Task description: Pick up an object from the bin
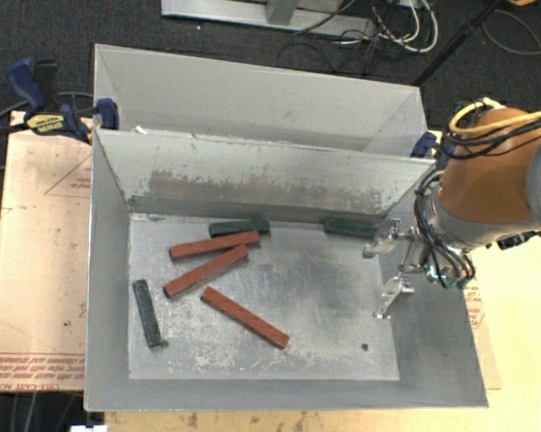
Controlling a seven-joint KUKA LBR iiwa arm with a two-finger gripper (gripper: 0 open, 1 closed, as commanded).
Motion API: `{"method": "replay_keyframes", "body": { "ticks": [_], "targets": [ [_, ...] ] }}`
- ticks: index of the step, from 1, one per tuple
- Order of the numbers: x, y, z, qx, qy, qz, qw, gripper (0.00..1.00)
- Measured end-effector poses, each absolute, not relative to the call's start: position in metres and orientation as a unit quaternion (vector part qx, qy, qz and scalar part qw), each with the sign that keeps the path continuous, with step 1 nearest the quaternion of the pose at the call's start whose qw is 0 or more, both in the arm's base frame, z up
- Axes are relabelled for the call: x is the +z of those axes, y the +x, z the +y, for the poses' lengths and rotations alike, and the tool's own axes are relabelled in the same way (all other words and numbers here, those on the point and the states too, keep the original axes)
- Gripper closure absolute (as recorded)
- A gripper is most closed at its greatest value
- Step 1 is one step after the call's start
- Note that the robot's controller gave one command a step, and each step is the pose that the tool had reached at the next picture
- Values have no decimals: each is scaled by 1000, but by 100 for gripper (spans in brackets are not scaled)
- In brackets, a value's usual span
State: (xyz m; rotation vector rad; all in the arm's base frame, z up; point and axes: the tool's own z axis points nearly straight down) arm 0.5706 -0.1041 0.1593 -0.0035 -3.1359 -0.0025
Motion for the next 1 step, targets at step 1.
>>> {"method": "replay_keyframes", "body": {
  "ticks": [1],
  "targets": [
    [163,572,-104,0,0,-1000,-1,0]
  ]
}}
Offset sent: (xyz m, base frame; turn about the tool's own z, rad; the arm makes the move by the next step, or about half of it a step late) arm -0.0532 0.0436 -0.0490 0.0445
